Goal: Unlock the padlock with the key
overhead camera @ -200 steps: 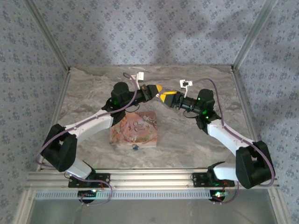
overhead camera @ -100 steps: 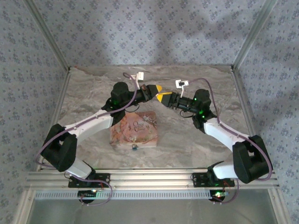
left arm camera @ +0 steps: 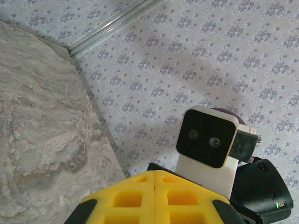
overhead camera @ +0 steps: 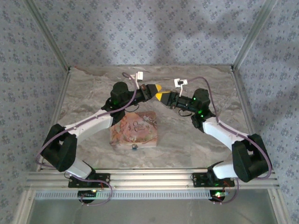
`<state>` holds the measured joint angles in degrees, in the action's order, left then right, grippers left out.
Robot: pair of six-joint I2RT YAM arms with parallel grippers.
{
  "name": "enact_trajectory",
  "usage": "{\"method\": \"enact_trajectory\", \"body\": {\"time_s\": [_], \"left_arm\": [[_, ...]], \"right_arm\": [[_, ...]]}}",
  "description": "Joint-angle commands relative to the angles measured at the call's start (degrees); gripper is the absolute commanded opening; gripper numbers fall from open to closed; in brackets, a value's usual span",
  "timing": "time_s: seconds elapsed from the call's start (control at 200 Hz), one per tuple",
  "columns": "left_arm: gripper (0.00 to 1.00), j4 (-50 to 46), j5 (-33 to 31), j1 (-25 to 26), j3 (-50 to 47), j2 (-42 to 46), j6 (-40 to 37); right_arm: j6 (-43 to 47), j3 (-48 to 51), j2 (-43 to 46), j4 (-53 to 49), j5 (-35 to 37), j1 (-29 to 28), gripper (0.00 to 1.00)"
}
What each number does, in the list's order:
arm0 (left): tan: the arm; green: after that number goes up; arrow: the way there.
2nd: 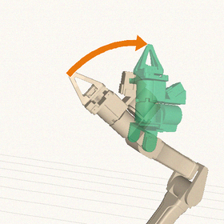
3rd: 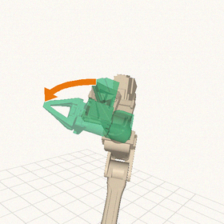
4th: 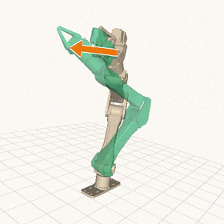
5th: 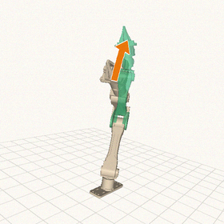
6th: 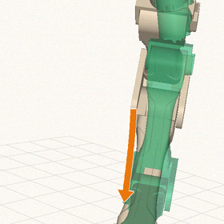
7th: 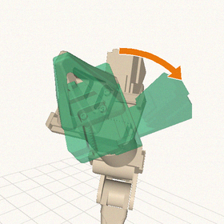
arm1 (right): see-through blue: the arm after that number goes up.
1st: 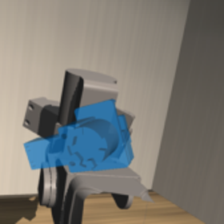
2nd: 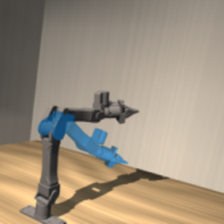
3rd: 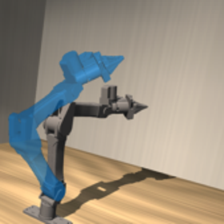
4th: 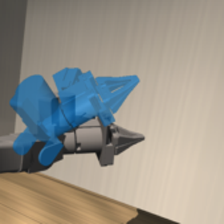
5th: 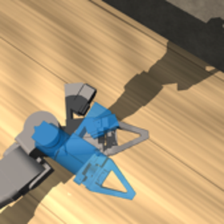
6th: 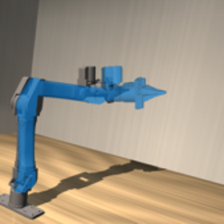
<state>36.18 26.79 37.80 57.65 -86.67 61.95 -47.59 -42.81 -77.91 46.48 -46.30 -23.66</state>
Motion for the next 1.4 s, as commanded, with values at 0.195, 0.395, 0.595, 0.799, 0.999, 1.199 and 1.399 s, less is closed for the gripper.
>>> {"method": "enact_trajectory", "body": {"time_s": [0.195,0.395,0.595,0.799,0.999,1.199,1.399], "left_arm": [[0.33,-5.3,-1.5,-0.3,-0.4,5.1,-5.8],[0.59,-27.0,-9.5,-1.9,0.0,13.6,-18.5],[0.76,-55.5,-22.8,-5.1,0.7,21.6,-26.4],[0.85,-66.1,-21.2,-15.4,-7.0,28.6,-23.1],[0.89,-61.4,-10.4,-25.3,-17.7,32.6,-20.4],[0.89,-53.8,-2.1,-26.6,-23.1,30.5,-19.6],[0.88,-53.1,-2.5,-26.6,-23.9,27.2,-20.7]], "right_arm": [[7.3,-1.4,2.9,-10.5,2.8,1.0,0.0],[20.7,-2.6,7.6,-27.7,6.7,1.6,0.0],[28.2,-3.2,8.5,-38.1,9.4,1.7,0.0],[25.3,-2.1,2.6,-33.6,8.1,-2.9,0.0],[19.5,-1.7,-6.4,-23.8,8.1,-7.1,0.0],[17.5,-2.6,-12.8,-21.7,8.4,-7.9,0.0],[17.8,-3.8,-16.0,-24.8,9.1,-8.0,0.0]]}}
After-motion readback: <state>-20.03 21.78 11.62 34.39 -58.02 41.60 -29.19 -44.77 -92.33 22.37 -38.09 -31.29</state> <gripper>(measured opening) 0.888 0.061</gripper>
